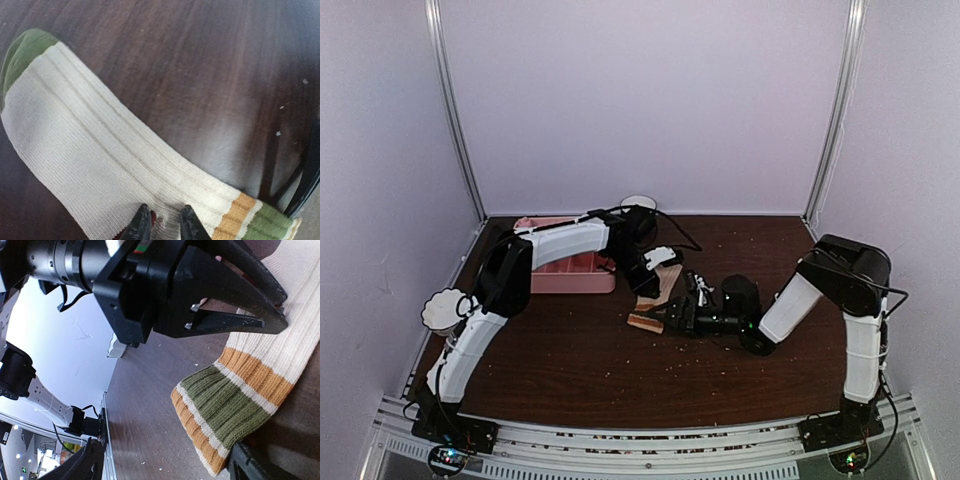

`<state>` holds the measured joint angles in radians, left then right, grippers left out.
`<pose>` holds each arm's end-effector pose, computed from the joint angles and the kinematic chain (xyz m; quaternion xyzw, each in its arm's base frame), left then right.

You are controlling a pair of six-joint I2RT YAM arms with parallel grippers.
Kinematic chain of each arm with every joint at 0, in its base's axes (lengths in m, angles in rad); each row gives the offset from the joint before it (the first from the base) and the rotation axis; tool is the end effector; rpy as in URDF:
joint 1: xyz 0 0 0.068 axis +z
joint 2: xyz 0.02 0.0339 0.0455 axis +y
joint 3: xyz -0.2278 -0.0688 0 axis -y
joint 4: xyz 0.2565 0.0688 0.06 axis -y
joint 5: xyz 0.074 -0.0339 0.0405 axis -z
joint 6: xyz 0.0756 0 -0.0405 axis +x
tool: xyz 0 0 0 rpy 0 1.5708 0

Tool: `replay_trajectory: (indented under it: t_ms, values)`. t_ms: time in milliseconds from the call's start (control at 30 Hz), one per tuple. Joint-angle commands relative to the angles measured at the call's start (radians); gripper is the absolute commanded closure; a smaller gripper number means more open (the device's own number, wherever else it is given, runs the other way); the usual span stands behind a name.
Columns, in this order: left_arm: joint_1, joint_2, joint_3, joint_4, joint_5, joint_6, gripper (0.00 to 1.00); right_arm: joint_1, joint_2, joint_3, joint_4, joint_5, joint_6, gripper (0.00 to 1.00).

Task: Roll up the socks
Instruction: Adjust the sock at the center of the board.

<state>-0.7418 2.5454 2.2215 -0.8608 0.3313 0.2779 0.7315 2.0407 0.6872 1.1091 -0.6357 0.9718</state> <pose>0.3708 -0.3732 0.0819 0.5000 0.8294 -0.2010 0.1470 0.2438 0.2791 0.0465 -0.1013 0.7662 0.6022 0.1999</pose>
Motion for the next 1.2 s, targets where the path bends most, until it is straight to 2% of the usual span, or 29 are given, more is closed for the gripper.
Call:
replay_trajectory:
  t_ms: [0, 167, 267, 467, 633, 733, 867, 933, 1000, 1100, 1133, 1167]
  values:
    - [-0.014, 0.012, -0.088, -0.085, 0.172, -0.112, 0.78, 0.055, -0.005, -0.040, 0.157, -0.025, 0.091, 0.14]
    - [-0.013, 0.003, -0.199, -0.038, 0.324, -0.213, 0.79, 0.113, -0.006, -0.068, 0.245, -0.008, 0.140, 0.14]
    - [-0.014, -0.005, -0.237, 0.016, 0.404, -0.274, 0.79, 0.139, -0.004, -0.063, 0.241, 0.003, 0.142, 0.14]
    - [-0.015, 0.006, -0.250, 0.046, 0.434, -0.323, 0.82, 0.153, -0.058, -0.082, 0.206, 0.071, 0.110, 0.13]
    - [-0.010, -0.032, -0.256, 0.007, 0.460, -0.270, 0.81, 0.155, -0.162, -0.146, 0.066, 0.212, 0.020, 0.17]
    - [0.001, -0.101, -0.265, -0.035, 0.463, -0.192, 0.70, 0.152, -0.230, -0.182, -0.018, 0.302, -0.024, 0.18]
    - [0.032, -0.217, -0.286, -0.079, 0.438, -0.113, 0.51, 0.147, -0.286, -0.172, -0.167, 0.372, -0.080, 0.19]
    - [0.052, -0.271, -0.302, -0.102, 0.399, -0.071, 0.45, 0.147, -0.310, -0.163, -0.228, 0.382, -0.110, 0.20]
    - [0.073, -0.325, -0.330, -0.121, 0.360, -0.034, 0.43, 0.159, -0.384, -0.158, -0.389, 0.444, -0.185, 0.20]
    - [0.091, -0.389, -0.389, -0.139, 0.338, 0.010, 0.41, 0.189, -0.507, -0.194, -0.537, 0.559, -0.281, 0.14]
    - [0.091, -0.408, -0.407, -0.150, 0.335, 0.034, 0.41, 0.204, -0.555, -0.196, -0.621, 0.624, -0.305, 0.03]
    - [0.091, -0.421, -0.429, -0.154, 0.333, 0.041, 0.41, 0.219, -0.604, -0.190, -0.716, 0.702, -0.332, 0.00]
